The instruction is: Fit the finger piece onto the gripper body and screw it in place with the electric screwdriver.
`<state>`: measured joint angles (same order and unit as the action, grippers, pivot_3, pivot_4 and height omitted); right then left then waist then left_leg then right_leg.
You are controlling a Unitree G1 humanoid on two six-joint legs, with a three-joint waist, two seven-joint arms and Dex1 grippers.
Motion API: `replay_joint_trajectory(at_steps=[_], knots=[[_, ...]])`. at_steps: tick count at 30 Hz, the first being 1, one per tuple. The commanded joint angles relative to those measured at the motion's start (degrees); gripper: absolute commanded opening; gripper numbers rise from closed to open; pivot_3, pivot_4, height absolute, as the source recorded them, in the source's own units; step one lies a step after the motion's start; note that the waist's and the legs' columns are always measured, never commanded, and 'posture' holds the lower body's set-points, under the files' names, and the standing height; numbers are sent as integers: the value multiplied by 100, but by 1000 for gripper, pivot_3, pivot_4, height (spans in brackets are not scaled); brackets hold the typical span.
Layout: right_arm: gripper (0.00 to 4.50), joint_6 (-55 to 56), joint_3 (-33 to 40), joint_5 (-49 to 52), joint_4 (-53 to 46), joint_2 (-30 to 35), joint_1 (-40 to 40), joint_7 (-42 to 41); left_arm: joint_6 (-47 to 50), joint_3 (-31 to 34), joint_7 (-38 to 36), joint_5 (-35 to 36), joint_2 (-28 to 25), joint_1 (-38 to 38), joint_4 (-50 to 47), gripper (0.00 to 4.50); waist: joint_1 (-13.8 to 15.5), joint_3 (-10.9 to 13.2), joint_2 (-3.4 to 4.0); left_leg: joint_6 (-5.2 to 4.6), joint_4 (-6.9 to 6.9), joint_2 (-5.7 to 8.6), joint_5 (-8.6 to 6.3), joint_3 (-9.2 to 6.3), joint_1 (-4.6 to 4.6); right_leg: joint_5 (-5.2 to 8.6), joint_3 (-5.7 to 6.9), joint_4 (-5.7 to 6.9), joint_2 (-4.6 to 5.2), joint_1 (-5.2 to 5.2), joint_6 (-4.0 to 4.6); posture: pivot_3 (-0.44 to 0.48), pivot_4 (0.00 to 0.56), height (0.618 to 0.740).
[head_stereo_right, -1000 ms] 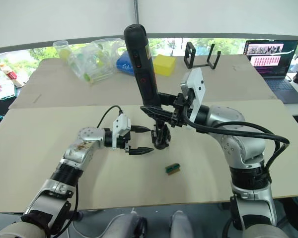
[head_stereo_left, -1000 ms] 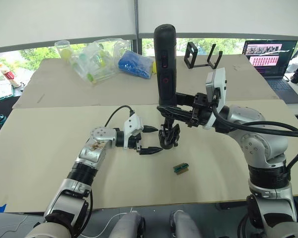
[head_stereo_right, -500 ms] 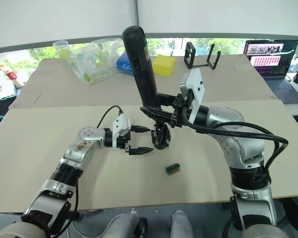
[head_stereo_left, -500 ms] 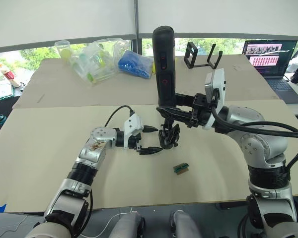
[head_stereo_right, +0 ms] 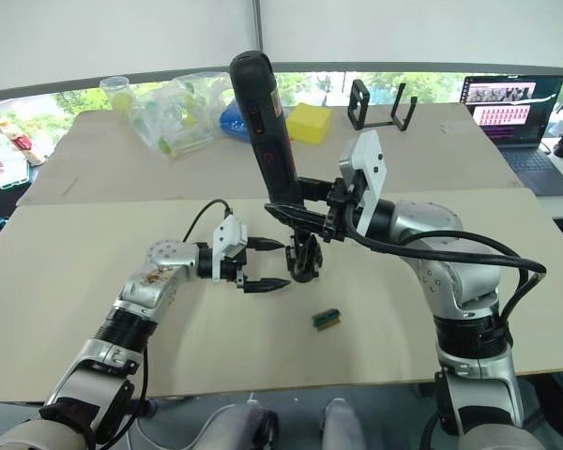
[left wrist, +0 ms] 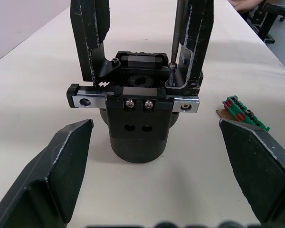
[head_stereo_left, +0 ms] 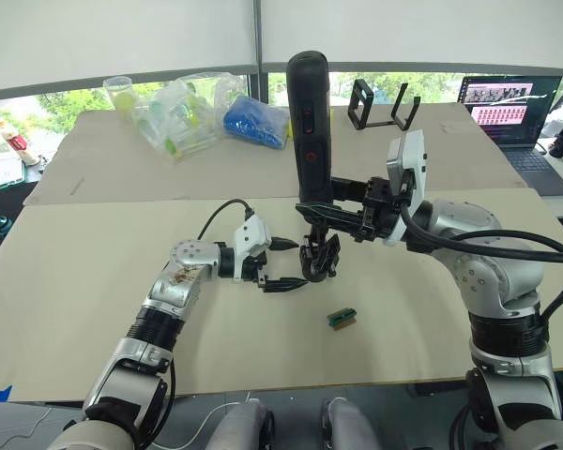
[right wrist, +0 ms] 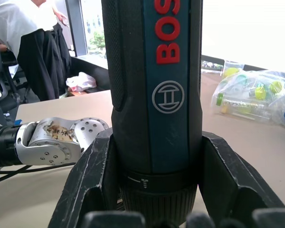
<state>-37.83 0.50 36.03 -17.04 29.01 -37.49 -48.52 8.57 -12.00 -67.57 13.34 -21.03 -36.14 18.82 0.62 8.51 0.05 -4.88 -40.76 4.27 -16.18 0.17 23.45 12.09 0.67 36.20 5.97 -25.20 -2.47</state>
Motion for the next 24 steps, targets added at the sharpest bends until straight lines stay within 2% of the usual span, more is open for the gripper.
replay_joint_trajectory(at_steps=[1, 24], knots=[[1915, 232, 124, 43, -202, 40, -123, -38, -117, 45, 18, 2, 20, -59, -135, 4500, 0, 0, 0, 0, 0, 0, 0, 0, 0, 0, 0, 0, 0, 0, 0, 0, 150, 740], [1915, 145, 122, 19, -206, -5, -258, -12, -123, 58, 44, 16, 12, -55, -120, 4500, 0, 0, 0, 0, 0, 0, 0, 0, 0, 0, 0, 0, 0, 0, 0, 0, 150, 740]])
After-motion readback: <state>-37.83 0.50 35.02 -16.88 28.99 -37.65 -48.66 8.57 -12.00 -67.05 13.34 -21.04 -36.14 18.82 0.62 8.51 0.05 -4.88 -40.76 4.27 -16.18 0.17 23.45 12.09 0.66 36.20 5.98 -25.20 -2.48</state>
